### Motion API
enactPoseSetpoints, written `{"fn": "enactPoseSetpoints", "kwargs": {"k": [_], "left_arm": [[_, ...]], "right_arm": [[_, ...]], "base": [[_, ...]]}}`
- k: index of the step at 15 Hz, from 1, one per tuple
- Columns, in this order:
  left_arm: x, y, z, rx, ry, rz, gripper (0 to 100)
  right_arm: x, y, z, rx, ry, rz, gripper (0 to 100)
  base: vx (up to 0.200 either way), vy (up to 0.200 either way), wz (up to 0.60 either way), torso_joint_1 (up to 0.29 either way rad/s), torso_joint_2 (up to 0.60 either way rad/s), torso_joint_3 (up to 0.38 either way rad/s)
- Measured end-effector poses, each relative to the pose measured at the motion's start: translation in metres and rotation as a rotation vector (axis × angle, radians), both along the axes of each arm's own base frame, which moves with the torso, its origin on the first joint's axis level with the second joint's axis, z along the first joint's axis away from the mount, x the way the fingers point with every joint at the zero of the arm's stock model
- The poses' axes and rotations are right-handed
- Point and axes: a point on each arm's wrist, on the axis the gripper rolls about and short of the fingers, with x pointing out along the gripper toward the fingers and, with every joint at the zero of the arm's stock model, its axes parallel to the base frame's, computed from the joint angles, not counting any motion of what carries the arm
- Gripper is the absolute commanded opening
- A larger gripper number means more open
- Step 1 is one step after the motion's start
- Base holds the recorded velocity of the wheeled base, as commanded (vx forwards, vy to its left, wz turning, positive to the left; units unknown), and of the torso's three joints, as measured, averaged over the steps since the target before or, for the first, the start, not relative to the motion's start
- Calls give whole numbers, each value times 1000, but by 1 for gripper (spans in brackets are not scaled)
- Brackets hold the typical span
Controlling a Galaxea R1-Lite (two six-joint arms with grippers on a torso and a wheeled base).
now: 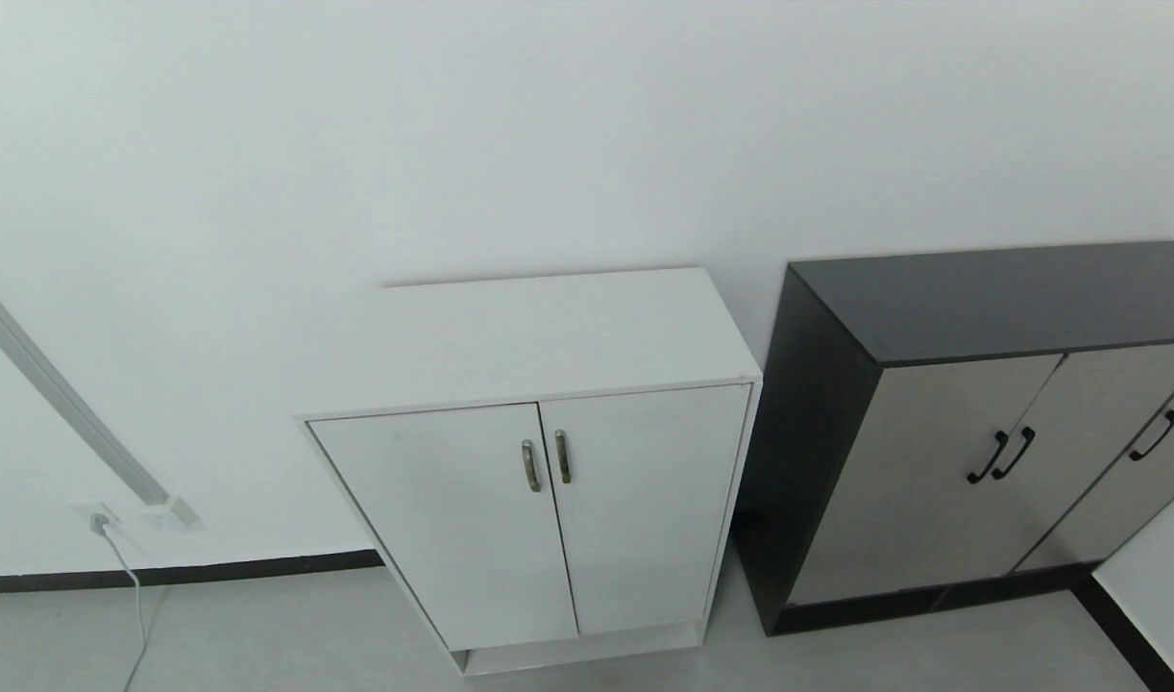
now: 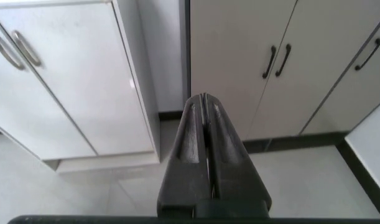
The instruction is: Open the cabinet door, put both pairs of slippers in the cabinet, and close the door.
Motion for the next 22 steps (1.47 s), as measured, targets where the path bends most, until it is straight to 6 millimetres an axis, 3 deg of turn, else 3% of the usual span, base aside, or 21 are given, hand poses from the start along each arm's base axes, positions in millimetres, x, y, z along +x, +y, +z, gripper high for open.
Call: {"fn": "enactPoseSetpoints", "kwargs": {"k": [12, 22], "left_arm": [[0, 0, 0, 0, 0, 0, 0], [0, 0, 0, 0, 0, 0, 0]], "right_arm": [[-5, -3, -1, 86, -76, -135, 0], [-5, -3, -1, 82, -75, -135, 0]], "base": [[0, 0, 0, 0, 0, 0], [0, 0, 0, 0, 0, 0]]}}
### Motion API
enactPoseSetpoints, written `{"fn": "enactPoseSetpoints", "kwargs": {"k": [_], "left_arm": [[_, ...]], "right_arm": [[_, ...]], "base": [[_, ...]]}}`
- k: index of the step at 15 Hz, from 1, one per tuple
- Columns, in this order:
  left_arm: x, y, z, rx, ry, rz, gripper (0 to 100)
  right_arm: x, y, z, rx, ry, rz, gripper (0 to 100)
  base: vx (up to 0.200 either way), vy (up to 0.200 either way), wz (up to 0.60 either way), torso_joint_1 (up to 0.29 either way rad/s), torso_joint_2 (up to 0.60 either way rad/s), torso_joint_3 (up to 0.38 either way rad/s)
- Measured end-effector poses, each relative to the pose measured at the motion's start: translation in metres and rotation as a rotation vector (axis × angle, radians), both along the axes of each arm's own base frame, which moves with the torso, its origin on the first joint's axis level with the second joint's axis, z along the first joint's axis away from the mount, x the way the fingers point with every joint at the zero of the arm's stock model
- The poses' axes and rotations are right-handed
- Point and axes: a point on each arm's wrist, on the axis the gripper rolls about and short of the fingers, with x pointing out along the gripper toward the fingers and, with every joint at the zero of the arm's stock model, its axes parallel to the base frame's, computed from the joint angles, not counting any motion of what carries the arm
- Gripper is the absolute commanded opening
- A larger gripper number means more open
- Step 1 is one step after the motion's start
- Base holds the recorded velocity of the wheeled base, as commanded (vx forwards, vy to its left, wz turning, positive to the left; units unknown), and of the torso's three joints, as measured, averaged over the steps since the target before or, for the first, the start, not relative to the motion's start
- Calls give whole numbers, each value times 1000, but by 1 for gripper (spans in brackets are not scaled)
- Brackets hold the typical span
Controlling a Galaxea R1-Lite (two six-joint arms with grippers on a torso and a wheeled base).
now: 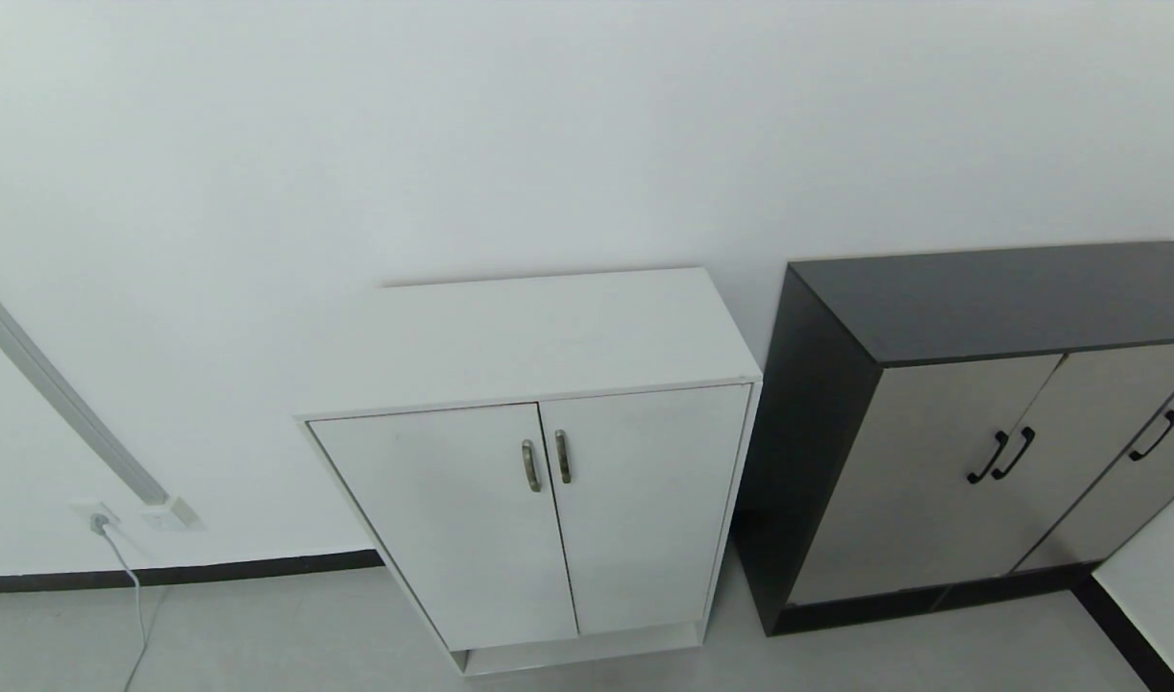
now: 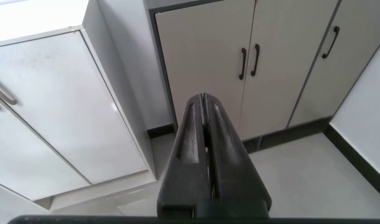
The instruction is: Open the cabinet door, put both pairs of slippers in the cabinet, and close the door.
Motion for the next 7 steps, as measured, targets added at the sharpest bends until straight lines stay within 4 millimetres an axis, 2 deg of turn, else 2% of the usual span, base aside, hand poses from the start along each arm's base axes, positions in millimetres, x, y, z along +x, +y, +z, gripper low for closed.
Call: {"fn": "enactPoseSetpoints", "kwargs": {"k": [7], "left_arm": [[0, 0, 0, 0, 0, 0, 0]], "right_arm": [[0, 0, 0, -1, 1, 1, 0]], "base": [[0, 0, 0, 0, 0, 0]]}}
